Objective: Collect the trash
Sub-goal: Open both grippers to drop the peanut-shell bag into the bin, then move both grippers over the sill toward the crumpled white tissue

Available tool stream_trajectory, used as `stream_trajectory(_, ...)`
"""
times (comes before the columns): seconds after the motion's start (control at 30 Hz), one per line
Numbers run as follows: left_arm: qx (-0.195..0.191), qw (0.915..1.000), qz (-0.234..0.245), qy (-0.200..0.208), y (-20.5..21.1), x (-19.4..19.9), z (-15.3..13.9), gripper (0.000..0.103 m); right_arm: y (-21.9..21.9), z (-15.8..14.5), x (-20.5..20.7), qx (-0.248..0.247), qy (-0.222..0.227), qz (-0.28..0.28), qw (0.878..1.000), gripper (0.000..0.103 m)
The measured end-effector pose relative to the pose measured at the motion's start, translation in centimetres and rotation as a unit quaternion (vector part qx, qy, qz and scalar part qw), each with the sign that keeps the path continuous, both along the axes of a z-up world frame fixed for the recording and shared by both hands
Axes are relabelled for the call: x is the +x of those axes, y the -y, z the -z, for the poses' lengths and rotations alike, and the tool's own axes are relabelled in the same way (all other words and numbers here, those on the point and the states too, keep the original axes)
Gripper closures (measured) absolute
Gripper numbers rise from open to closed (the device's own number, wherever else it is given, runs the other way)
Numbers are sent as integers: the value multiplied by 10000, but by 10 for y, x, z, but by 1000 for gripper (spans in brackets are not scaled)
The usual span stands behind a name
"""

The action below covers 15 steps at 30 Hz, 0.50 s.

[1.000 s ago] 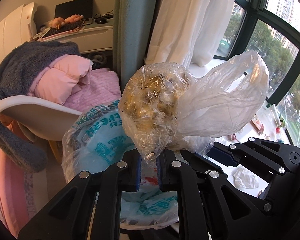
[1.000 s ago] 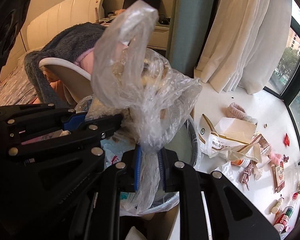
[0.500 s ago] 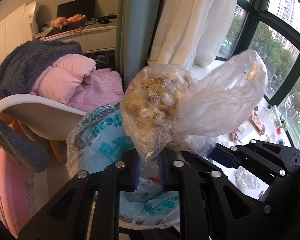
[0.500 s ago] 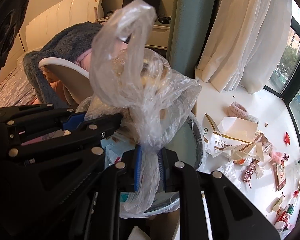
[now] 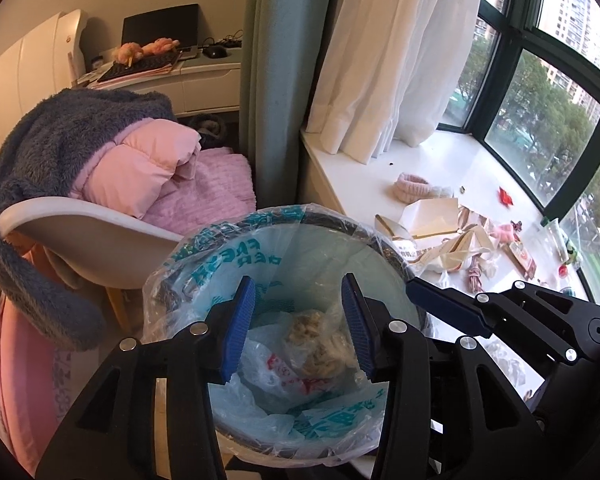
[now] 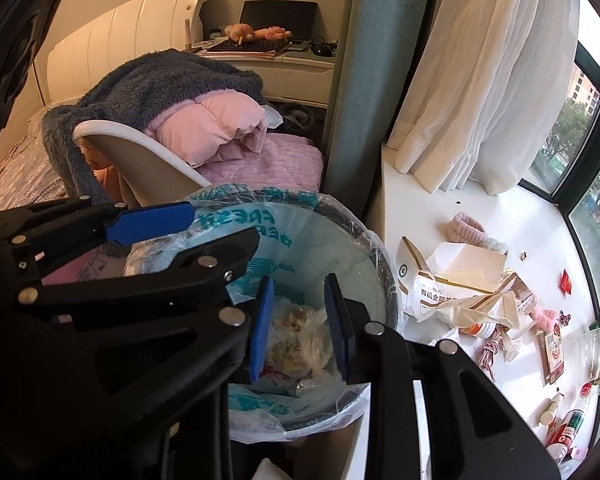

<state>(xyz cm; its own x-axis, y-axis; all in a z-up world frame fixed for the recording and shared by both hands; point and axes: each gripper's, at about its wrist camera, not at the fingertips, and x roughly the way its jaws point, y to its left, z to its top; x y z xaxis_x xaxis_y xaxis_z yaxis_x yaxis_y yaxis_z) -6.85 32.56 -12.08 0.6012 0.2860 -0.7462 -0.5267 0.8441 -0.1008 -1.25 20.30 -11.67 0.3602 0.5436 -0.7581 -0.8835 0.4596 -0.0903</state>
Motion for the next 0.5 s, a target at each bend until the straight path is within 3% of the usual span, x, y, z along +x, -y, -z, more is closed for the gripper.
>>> stream_trajectory(0.1, 7, 10000, -5, -30, 0, 0, 0, 61, 1, 0, 0, -3, -29, 11, 10000, 74)
stream_trajectory(0.13, 40, 10000, -17, -69, 1, 0, 1, 59, 1, 1, -1, -6, 28, 48, 10000, 52)
stream_trajectory(0.17, 69, 9999, -37, -102, 1, 1, 1, 46, 2, 1, -2, -18, 84, 81, 9999, 13)
stream_trajectory(0.2, 104, 9998, -87, -118, 2, 1, 1, 27, 4, 1, -2, 21, 98, 99, 9999, 7)
stream_trajectory(0.27, 160, 9997, -179, -99, 2, -1, 0, 19, 9, 0, 0, 103, 53, 147, 9998, 7)
stream_trajectory(0.37, 68, 9998, -151, -90, 5, -1, 1, 15, 17, 0, 2, 118, 38, 247, 9996, 7)
stream_trajectory(0.5, -5, 9999, 9, -113, 16, 6, 4, 14, 29, 0, 4, 42, 141, 421, 9990, 7)
